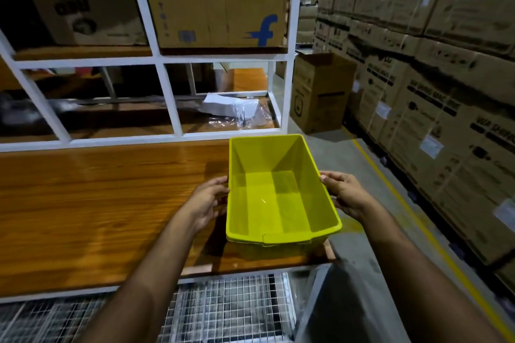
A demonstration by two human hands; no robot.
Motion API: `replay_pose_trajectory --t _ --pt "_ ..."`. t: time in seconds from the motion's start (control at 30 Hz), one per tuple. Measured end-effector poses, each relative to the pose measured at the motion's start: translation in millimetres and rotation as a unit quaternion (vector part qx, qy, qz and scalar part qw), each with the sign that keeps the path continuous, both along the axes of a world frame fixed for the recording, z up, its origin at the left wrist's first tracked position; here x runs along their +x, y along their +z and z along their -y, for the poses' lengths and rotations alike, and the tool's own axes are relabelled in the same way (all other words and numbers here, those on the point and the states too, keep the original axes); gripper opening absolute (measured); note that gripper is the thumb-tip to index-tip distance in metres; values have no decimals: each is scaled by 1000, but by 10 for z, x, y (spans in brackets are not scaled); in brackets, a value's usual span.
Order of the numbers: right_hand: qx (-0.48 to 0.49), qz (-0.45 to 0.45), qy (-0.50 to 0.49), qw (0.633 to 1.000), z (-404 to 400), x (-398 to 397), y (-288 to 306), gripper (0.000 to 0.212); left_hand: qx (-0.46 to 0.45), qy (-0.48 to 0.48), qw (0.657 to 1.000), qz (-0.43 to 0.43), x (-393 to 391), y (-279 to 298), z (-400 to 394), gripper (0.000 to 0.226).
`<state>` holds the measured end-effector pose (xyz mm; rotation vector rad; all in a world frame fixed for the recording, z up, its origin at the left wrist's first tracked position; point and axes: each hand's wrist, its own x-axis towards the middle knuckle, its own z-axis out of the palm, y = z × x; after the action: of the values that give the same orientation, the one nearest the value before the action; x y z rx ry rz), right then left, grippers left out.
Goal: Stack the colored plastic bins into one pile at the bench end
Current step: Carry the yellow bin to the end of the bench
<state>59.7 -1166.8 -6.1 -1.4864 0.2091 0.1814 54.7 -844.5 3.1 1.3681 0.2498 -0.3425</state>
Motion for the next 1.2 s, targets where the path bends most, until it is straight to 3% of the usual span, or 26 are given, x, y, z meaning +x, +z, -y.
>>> replay_pose_trajectory --t 0.23,0.37,0.5,0.63,0.67,0.73,1.2 --pt "-17 8 -18 1000 75 1 -70 27 27 14 1000 2 15 5 48 43" --pt "-131 -9 -12 991 129 -87 -386 29 64 3 998 9 6 0 59 45" --pt "-245 -5 17 969 188 -266 -759 16 91 -6 996 17 -11 8 149 46" --pt "-318 -9 36 947 164 -423 -911 38 104 -6 994 21 -33 26 223 44" --pt "-331 -1 39 943 172 -457 -944 35 105 -4 994 19 -32 26 237 45" --pt "-298 16 10 955 161 -519 -1014 13 111 2 994 17 -28 28 243 45" --pt "-233 71 22 970 251 -530 -1258 32 165 -8 986 23 -74 107 394 42"
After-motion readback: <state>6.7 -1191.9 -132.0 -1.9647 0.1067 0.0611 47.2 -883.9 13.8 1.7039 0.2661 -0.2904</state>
